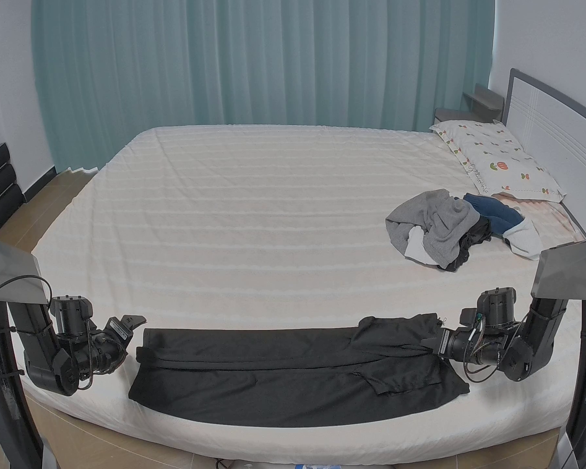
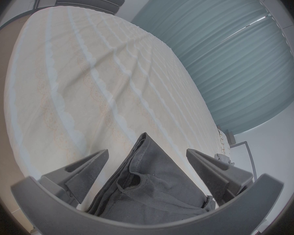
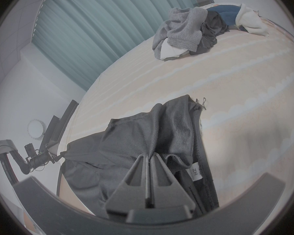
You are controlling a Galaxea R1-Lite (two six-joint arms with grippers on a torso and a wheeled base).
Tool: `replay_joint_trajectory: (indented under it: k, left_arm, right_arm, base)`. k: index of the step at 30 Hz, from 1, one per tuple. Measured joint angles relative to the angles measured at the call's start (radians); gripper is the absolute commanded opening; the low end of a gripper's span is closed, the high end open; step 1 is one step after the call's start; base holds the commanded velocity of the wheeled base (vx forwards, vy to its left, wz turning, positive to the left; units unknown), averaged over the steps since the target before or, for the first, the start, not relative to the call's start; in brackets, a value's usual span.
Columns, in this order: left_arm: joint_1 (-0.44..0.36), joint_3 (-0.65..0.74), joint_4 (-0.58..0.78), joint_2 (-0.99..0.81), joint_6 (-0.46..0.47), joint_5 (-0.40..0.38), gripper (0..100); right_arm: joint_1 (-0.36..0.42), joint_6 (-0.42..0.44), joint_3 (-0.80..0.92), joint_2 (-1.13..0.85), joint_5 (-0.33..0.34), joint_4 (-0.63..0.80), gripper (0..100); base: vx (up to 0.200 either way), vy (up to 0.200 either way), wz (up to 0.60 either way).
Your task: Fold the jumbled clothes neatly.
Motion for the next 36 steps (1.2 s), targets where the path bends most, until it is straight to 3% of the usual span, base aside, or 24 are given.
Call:
replay_joint_trajectory:
  k: [4,5,10,18,23,26,29,36]
  left_arm:
    - [0.000,0.000,0.000,0.000,0.000,0.000,100]
    - [0.000,0.000,0.000,0.000,0.000,0.000,100]
    - [0.000,0.000,0.000,-0.001,-0.001,0.000,100]
    - [-0.006,0.030,-0.008,-0.023,0.003,0.000,100]
    - [-0.048,0.096,-0.018,-0.067,0.025,0.005,100]
    - [-0.085,0.130,-0.018,-0.089,0.051,0.058,100]
    - [-0.111,0.150,-0.014,-0.099,0.066,0.115,100]
    - [-0.128,0.183,0.001,-0.106,0.130,0.153,100]
  right_arm:
    - [-0.004,-0.014,0.024,-0.002,0.001,-0.019,0]
    - [-0.004,-0.020,0.030,-0.002,0.001,-0.021,100]
    - [-0.007,-0.021,0.047,-0.013,-0.001,-0.050,100]
    - [-0.010,0.077,0.072,-0.080,-0.021,-0.050,100]
    - [0.022,0.195,0.101,-0.157,-0.112,-0.028,100]
    - [0.058,0.254,0.118,-0.186,-0.174,-0.020,100]
    - [0.090,0.286,0.133,-0.203,-0.206,-0.017,100]
    - [0.130,0.323,0.147,-0.215,-0.274,-0.016,100]
  base:
    - [0.000,0.000,0.00]
    - [0.000,0.000,0.00]
    - [0.000,0.000,0.00]
    - [0.000,0.000,0.00]
    - [0.000,0.000,0.00]
    - [0.000,0.000,0.00]
    - [0.000,0.000,0.00]
    - [0.000,0.000,0.00]
